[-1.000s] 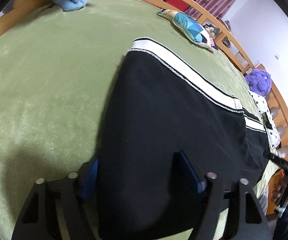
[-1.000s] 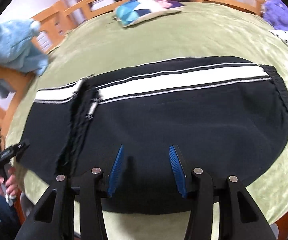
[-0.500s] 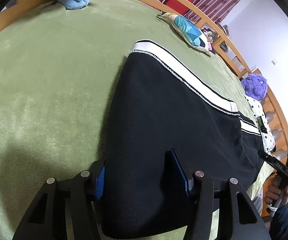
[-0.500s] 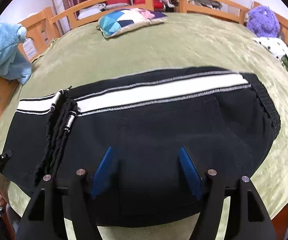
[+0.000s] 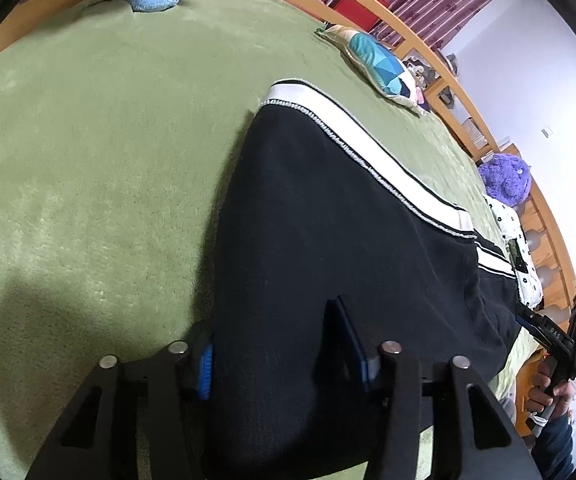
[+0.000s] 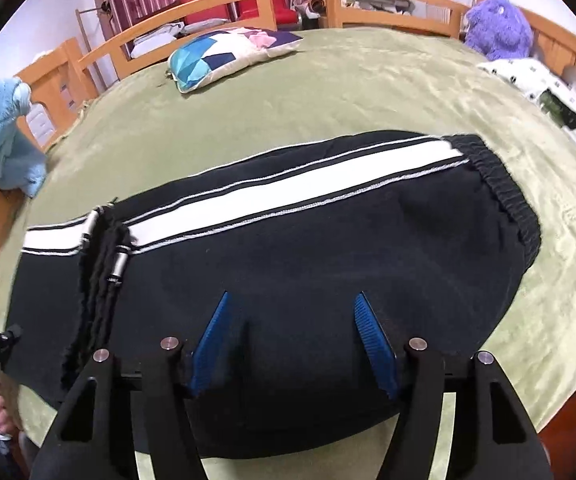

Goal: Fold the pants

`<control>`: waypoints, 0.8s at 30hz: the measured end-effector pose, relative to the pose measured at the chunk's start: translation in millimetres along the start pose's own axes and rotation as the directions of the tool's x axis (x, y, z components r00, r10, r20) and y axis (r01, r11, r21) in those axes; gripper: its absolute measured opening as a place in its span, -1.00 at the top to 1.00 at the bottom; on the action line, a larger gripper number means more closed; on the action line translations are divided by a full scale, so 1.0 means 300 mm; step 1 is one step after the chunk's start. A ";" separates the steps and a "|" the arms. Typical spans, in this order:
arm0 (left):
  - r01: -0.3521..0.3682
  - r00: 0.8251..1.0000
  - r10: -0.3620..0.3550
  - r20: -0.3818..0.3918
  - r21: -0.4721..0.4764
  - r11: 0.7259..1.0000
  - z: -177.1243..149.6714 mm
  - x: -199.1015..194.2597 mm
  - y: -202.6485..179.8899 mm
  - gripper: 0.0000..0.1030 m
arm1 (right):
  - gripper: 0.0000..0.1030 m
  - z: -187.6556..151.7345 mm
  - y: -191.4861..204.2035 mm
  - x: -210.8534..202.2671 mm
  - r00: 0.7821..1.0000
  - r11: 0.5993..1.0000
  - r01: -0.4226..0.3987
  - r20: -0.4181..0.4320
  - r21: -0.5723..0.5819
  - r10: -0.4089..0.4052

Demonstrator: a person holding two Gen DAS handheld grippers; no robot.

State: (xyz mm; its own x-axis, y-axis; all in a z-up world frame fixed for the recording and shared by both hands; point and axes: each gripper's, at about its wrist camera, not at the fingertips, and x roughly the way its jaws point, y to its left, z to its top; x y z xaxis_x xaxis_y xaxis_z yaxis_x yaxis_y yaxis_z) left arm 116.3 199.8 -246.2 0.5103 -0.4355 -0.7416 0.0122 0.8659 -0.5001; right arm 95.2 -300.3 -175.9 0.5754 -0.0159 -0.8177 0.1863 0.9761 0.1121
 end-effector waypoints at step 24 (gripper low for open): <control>-0.147 0.988 0.145 0.059 0.044 0.988 0.076 -0.143 -0.199 0.71 | -0.23 -0.004 -0.093 -0.104 0.996 0.993 -0.094 0.011 0.065 0.094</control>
State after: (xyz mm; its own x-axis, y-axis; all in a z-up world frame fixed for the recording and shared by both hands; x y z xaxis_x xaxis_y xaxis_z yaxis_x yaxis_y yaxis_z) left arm 113.3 172.4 -174.4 0.5564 -0.2905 -0.7785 -0.0249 0.9306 -0.3651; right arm 71.0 -326.8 -154.3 0.5987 0.0732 -0.7976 0.1829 0.9570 0.2251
